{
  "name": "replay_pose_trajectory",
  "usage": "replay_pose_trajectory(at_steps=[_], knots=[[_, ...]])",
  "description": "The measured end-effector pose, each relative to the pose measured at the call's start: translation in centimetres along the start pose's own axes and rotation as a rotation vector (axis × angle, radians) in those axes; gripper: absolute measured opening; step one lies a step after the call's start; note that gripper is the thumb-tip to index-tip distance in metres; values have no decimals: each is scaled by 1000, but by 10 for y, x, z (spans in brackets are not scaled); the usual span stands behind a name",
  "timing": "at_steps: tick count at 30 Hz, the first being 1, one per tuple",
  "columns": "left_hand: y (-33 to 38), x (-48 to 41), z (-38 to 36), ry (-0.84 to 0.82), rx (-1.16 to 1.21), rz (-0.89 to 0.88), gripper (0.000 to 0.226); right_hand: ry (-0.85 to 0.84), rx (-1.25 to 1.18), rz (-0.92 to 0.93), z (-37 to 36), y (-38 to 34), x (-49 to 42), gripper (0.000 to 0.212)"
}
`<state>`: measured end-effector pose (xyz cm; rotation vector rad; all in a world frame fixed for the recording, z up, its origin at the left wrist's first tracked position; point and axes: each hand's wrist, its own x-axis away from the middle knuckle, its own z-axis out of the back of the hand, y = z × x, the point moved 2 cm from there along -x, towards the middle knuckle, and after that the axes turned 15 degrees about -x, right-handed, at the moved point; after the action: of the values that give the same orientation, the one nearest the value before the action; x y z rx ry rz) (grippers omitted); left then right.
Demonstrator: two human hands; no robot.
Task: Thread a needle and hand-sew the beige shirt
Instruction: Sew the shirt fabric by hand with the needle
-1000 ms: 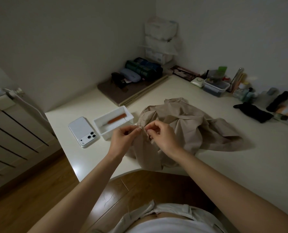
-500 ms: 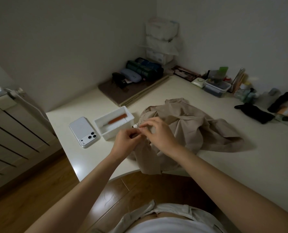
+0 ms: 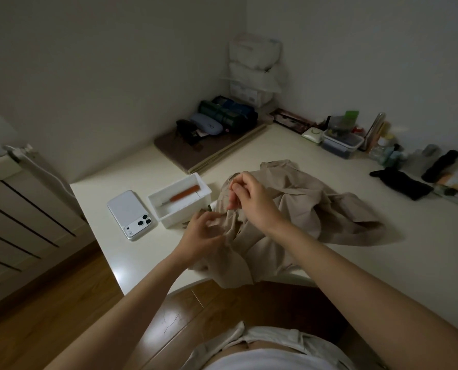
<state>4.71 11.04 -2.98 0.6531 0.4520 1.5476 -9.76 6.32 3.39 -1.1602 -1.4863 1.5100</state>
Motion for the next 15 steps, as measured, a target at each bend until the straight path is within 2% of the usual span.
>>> replay_pose_trajectory(at_steps=[1, 3, 5, 8, 11, 15], knots=[[5, 0, 1, -39, 27, -22, 45, -10, -1, -12, 2, -2, -2, 21], [22, 0, 4, -109, 115, -74, 50, -18, 18, -28, 5, -4, -4, 18], [36, -1, 5, -210, 209, -128, 44, -9, 51, -26, 9, -4, -6, 15], [52, 4, 10, -300, 382, -181, 17, 22, 181, -1, 21, -4, -11, 15], [49, 5, 23, -227, 487, -144, 16, 76, 331, -36, 43, 4, -13, 18], [45, 3, 39, -76, 664, -131, 19, 107, 456, -179, 70, 33, -2, 20]])
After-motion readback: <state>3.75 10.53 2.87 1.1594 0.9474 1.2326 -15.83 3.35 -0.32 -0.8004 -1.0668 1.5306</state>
